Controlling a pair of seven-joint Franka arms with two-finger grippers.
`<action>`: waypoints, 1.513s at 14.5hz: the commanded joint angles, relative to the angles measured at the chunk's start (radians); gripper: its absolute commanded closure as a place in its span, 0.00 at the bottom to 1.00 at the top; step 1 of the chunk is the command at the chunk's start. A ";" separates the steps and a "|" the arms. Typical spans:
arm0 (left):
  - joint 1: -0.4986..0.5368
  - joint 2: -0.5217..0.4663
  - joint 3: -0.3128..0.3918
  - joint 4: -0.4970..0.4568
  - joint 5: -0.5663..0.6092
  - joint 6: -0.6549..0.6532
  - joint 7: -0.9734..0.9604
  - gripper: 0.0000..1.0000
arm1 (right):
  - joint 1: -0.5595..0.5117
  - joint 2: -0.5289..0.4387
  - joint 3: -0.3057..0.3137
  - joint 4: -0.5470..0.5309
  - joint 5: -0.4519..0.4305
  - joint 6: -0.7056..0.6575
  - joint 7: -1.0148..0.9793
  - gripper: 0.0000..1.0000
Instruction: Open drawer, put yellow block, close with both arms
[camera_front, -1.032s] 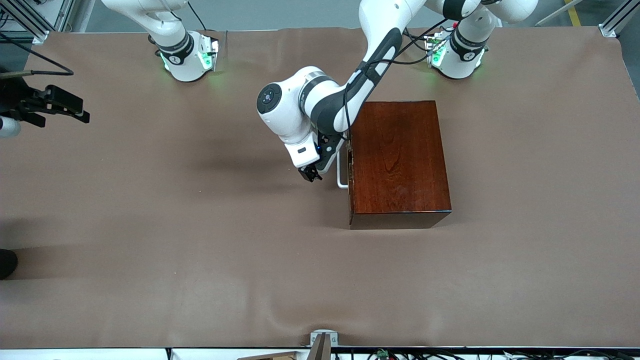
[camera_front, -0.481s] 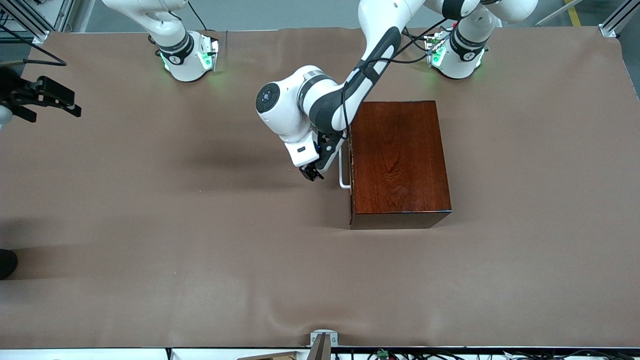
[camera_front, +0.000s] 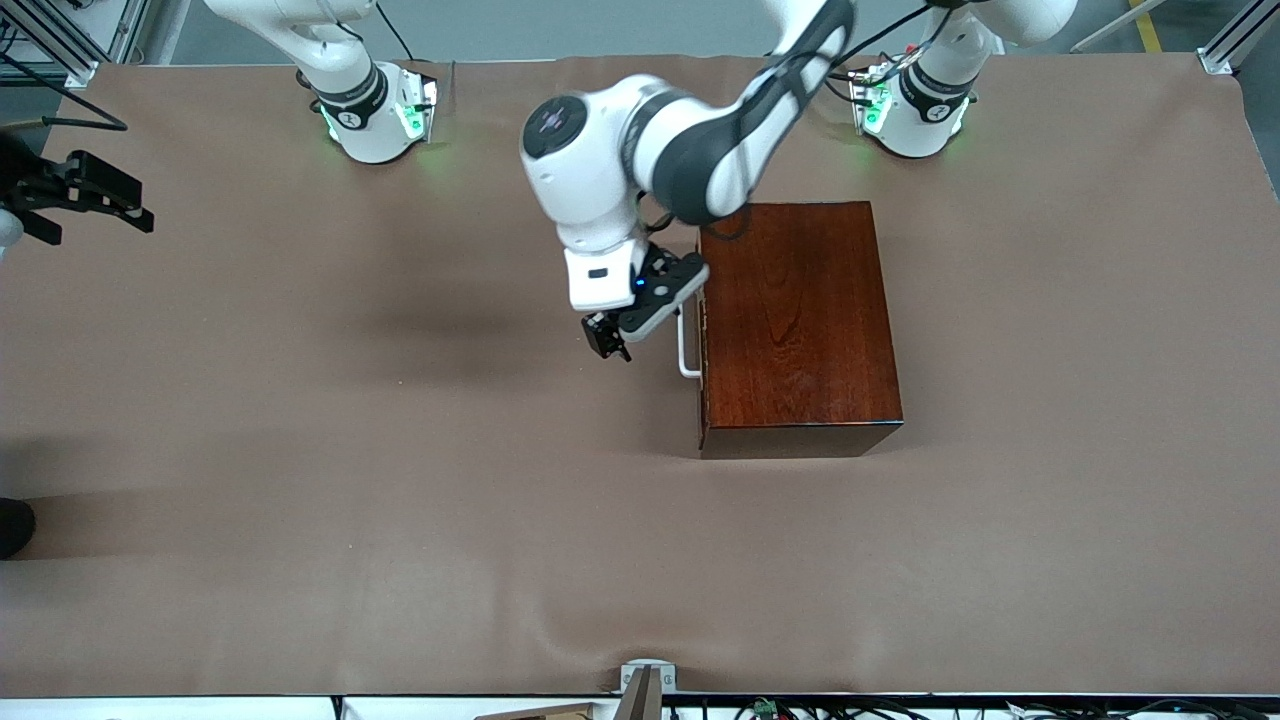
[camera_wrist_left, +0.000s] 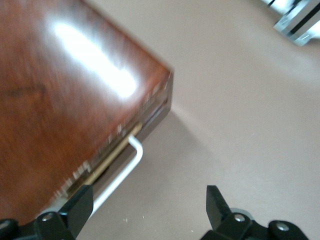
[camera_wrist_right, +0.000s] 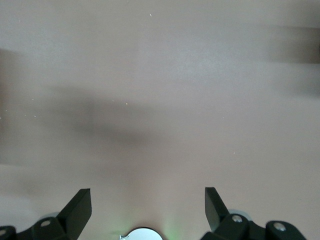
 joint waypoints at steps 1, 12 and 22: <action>0.051 -0.108 -0.011 -0.052 0.031 -0.010 0.124 0.00 | -0.018 -0.021 0.014 -0.008 -0.017 -0.008 -0.017 0.00; 0.324 -0.332 -0.020 -0.144 -0.027 -0.085 0.708 0.00 | -0.020 -0.021 0.013 -0.008 -0.009 -0.008 -0.013 0.00; 0.689 -0.504 -0.123 -0.276 -0.133 -0.128 1.348 0.00 | -0.021 -0.021 0.013 -0.008 -0.004 -0.008 0.023 0.00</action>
